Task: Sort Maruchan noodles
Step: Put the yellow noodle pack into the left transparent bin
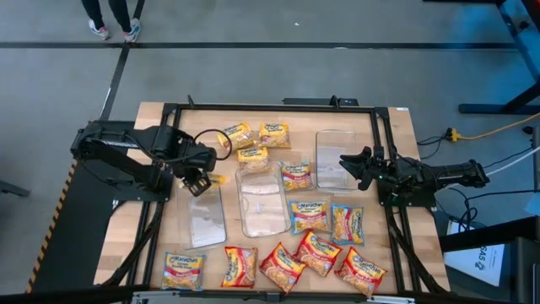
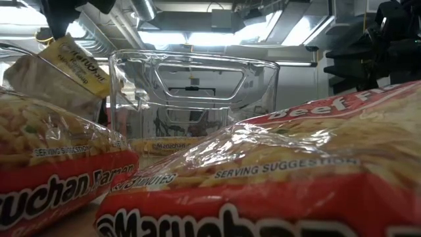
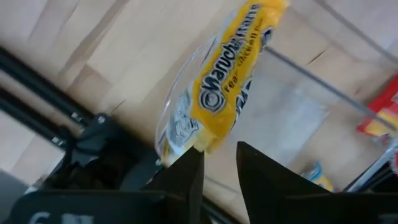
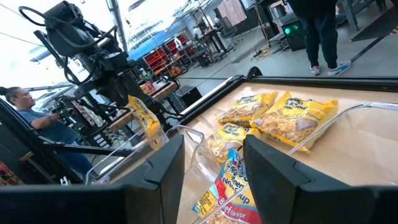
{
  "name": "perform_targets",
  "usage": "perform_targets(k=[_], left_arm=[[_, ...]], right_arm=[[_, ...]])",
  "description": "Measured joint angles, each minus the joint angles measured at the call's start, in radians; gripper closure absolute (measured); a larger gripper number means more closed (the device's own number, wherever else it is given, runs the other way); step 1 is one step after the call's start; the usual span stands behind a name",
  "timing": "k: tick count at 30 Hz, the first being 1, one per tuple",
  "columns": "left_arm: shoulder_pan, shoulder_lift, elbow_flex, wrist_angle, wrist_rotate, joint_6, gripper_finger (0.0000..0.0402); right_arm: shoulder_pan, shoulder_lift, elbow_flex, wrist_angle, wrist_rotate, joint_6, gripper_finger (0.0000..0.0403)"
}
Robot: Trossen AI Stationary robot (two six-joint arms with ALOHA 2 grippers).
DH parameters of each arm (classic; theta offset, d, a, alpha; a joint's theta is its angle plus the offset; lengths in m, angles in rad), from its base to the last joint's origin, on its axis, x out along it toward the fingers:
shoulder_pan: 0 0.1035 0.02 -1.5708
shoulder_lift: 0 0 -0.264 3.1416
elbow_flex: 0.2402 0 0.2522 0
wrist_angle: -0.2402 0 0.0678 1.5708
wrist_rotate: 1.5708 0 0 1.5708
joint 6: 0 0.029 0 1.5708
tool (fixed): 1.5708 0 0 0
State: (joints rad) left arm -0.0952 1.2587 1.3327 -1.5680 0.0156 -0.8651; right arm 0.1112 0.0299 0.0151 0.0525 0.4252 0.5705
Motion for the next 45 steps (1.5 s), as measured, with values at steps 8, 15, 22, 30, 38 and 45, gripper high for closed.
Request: perform_targets(k=[8, 15, 22, 30, 38, 45], left_arm=[[0.000, 0.000, 0.000, -0.003, 0.037, -0.019, 0.0309], [0.000, 0.000, 0.000, -0.003, 0.080, -0.026, 0.0309], [0.001, 0.000, 0.000, -0.003, -0.100, -0.025, 0.0309], [0.016, 0.000, 0.000, 0.153, -0.602, -0.013, 0.0309], [0.175, 0.013, -0.010, 0.501, -0.908, 0.355, 0.0311], [0.472, 0.012, -0.083, 0.701, -0.672, 0.636, 0.0312]], right_arm=[[0.000, 0.000, 0.000, 0.000, 0.000, -0.003, 0.0242], [0.000, 0.000, 0.000, 0.000, 0.000, -0.003, 0.0242], [0.000, 0.000, 0.000, 0.000, 0.000, -0.003, 0.0242], [0.000, 0.000, 0.000, 0.000, 0.000, -0.002, 0.0242], [0.000, 0.000, 0.000, 0.001, 0.034, -0.001, 0.0242], [0.000, 0.000, 0.000, 0.005, 0.139, 0.001, 0.0242]])
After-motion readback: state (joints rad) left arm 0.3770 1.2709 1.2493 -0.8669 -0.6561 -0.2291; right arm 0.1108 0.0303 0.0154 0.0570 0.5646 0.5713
